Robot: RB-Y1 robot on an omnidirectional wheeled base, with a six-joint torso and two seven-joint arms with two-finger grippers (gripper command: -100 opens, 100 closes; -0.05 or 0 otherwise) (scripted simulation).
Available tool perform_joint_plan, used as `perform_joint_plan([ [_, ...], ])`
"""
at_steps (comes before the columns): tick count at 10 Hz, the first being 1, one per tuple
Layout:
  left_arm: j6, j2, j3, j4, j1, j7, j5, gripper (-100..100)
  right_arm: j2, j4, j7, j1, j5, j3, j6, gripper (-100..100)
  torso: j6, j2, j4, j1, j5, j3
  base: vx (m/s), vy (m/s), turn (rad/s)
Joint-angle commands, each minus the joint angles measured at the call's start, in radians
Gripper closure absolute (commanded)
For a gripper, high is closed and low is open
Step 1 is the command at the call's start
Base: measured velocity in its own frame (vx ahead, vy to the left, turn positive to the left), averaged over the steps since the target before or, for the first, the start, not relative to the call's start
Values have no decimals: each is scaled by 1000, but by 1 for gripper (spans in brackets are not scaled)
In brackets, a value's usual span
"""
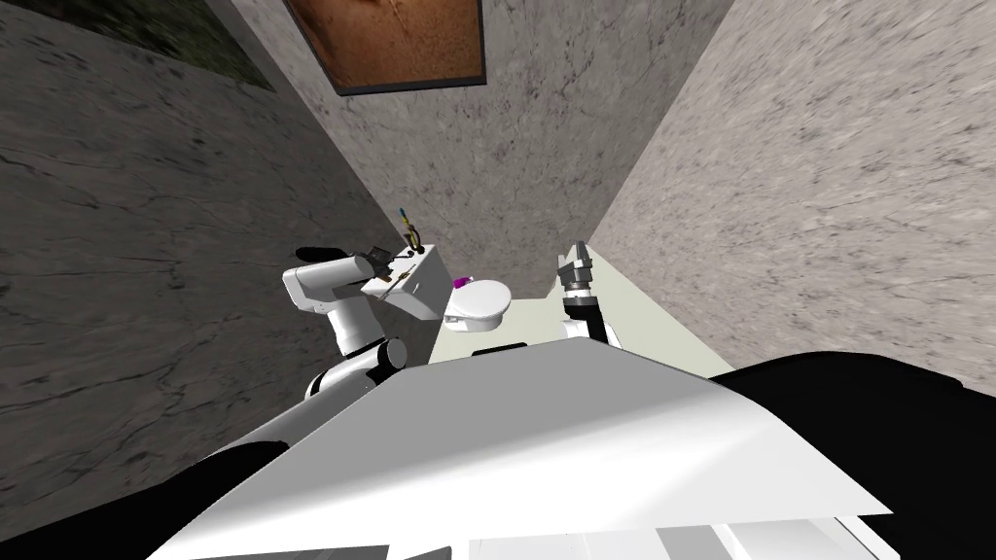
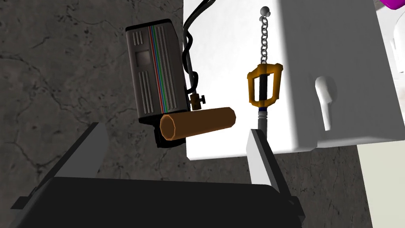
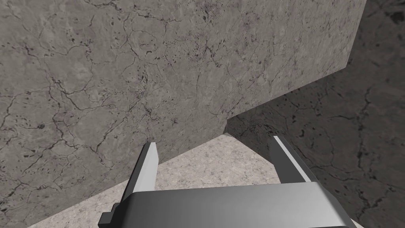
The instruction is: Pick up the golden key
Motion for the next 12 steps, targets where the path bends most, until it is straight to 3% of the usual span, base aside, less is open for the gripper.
perform_joint_plan([
  [1, 46, 3, 2, 5, -1, 5, 4, -100, 0, 0, 0, 0, 0, 0, 0, 0, 0, 0, 0, 0, 0, 0, 23, 4, 1],
  [2, 79, 18, 4, 46, -24, 44, 6, -100, 0, 0, 0, 0, 0, 0, 0, 0, 0, 1, 0, 0, 0, 1, 42, 8, -75],
  [4, 125, 18, 4, 46, -24, 44, 6, -100, 0, 0, 0, 0, 0, 0, 0, 0, 0, 0, 0, 0, 0, 0, 39, 10, -21],
  [5, 165, 33, 4, 87, -45, 81, 8, -100, 0, 0, 0, 0, 0, 0, 0, 0, 0, 1, 0, 0, 0, 1, 47, 15, -64],
  [6, 199, 33, 4, 87, -45, 81, 8, -100, 0, 0, 0, 0, 0, 0, 0, 0, 0, 0, 0, 0, 0, 0, 50, 19, -48],
  [7, 232, 48, 3, 116, -65, 117, 9, -100, 0, 0, 0, 0, 0, 0, 0, 0, 0, 0, 0, 0, 0, 0, 75, 29, -76],
  [9, 273, 48, 3, 126, -65, 117, 9, -100, 0, 0, 0, 0, 0, 0, 0, 0, 0, -1, 0, 1, 0, -1, 45, 16, -14],
  [10, 313, 62, 2, 164, -81, 152, 11, -100, 0, 0, 0, 0, 0, 0, 0, 0, 0, 1, 0, 0, 0, 0, 46, 13, -38],
  [11, 340, 62, 2, 164, -81, 152, 11, -100, 0, 0, 0, 0, 0, 0, 0, 0, 0, 0, 0, 0, 0, 0, 52, 15, -42],
  [12, 368, 76, -1, 199, -96, 185, 12, -100, 0, 0, 0, 0, 0, 0, 0, 0, 0, 0, 0, 0, 0, 0, 59, 32, -68],
])
